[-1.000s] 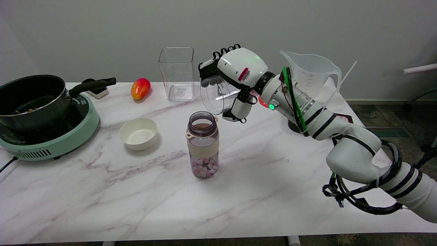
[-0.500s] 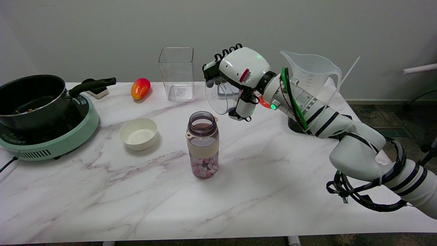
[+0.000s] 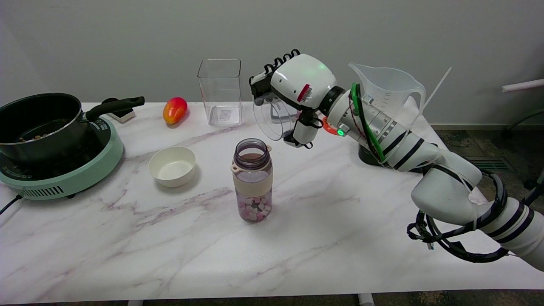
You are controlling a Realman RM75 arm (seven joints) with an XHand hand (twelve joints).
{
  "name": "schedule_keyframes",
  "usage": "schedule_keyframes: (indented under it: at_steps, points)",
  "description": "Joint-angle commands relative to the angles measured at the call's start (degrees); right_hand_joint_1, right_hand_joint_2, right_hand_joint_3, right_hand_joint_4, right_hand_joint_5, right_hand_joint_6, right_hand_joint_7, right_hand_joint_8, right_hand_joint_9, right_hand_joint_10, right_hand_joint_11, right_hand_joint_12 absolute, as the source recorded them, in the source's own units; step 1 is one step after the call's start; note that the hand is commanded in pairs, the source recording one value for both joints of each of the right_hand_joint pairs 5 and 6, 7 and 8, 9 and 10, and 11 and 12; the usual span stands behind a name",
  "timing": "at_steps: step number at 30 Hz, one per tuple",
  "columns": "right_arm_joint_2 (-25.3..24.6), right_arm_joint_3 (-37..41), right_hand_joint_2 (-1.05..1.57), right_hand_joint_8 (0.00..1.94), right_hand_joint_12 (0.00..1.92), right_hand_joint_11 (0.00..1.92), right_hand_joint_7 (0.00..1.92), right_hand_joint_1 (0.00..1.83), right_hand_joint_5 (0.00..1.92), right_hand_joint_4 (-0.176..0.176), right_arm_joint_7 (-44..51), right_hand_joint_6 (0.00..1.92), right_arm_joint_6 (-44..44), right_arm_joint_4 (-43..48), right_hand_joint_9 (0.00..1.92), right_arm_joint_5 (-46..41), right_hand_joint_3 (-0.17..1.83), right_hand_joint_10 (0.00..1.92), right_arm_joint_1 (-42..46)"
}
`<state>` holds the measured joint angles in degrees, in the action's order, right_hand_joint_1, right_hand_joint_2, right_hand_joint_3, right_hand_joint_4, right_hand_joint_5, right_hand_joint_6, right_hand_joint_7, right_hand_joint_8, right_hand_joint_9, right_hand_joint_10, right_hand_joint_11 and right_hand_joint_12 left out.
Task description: Pour the contents of the measuring cup into the bottle.
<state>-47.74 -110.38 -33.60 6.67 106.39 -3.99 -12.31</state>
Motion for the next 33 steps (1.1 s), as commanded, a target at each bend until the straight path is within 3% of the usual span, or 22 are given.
schedule_keyframes:
  at_steps: [1, 33]
  points:
    - [-1.38, -1.88, 0.18, 1.19, 0.90, 0.90, 1.19, 1.54, 1.07, 0.000, 0.61, 1.07, 4.33, 0.23, 1.11, 0.89, 1.17, 1.11, 0.23]
    - [0.38, -7.11, 0.14, 1.20, 0.90, 0.90, 1.20, 1.55, 1.07, 0.000, 6.01, 1.07, 3.57, 0.26, 1.12, 7.08, 1.21, 1.12, -4.52]
